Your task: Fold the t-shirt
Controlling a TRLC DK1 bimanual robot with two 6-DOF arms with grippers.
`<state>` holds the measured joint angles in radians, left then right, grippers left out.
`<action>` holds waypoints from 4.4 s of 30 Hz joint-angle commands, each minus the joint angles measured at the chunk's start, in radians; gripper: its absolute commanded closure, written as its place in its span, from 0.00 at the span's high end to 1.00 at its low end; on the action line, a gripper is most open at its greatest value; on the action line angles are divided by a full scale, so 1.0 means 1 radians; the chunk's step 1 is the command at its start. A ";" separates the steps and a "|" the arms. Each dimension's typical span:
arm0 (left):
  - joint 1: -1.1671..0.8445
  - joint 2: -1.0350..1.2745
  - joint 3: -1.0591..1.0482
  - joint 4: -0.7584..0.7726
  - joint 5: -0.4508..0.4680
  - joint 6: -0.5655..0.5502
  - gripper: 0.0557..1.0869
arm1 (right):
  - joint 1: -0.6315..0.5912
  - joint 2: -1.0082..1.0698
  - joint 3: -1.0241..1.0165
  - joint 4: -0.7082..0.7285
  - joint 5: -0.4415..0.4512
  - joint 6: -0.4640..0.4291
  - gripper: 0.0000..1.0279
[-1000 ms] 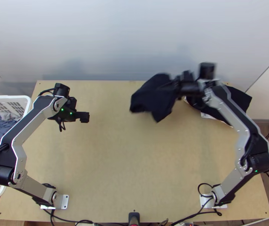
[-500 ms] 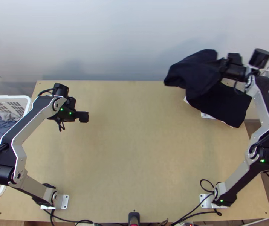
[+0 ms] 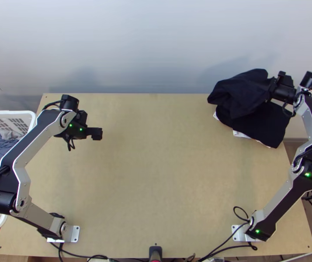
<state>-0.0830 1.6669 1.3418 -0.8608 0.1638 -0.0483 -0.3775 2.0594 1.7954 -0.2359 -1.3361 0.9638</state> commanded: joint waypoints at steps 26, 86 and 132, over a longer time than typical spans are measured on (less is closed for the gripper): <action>-0.003 0.017 0.048 -0.009 0.000 -0.009 0.96 | -0.155 -0.024 -0.073 -0.017 -0.017 -0.065 0.03; 0.006 0.013 0.030 -0.024 0.002 -0.010 0.96 | 0.020 -0.461 -0.146 -0.580 0.884 -0.677 0.97; 0.071 -0.021 0.026 -0.057 0.000 -0.001 0.96 | 0.154 -0.243 -0.373 0.414 1.378 -1.074 0.97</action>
<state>-0.0093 1.6520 1.3655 -0.9176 0.1646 -0.0444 -0.3077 1.8271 1.6653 -0.2203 -0.1097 0.0620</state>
